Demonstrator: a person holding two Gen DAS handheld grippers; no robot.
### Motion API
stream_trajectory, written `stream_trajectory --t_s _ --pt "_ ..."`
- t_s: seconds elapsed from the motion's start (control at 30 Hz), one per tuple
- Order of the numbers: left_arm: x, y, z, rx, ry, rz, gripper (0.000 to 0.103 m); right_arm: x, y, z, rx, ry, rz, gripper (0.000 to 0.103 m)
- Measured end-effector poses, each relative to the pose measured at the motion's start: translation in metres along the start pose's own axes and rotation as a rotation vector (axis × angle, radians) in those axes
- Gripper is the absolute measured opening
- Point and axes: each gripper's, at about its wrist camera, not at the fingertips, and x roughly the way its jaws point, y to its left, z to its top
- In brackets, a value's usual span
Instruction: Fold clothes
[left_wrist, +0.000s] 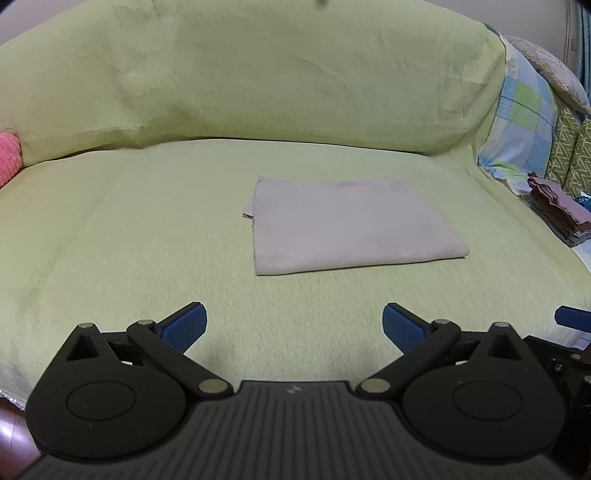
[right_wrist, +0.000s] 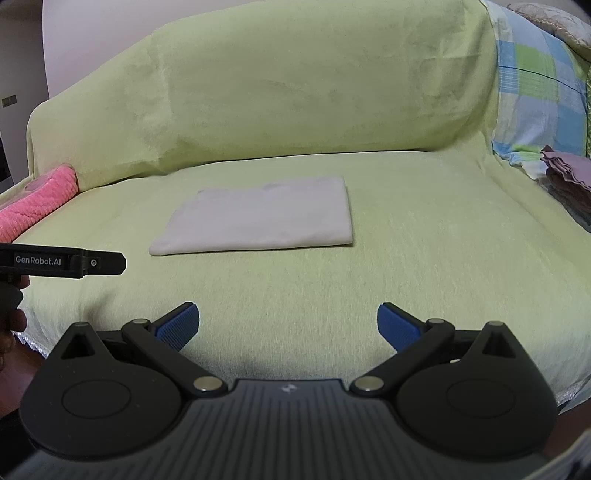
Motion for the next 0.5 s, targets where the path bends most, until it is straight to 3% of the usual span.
stream_trajectory --t_s 0.23,0.5 --pt "0.0054 -0.0019 -0.0063 0.006 0.037 -0.003 0.102 0.0001 0.0010 0.0012 -0.014 0.006 -0.007 0.101" --pt "0.0025 -0.0034 -0.0064 0.009 0.019 0.009 0.102 0.0015 -0.0019 0.0009 0.002 0.014 -0.002 0.101"
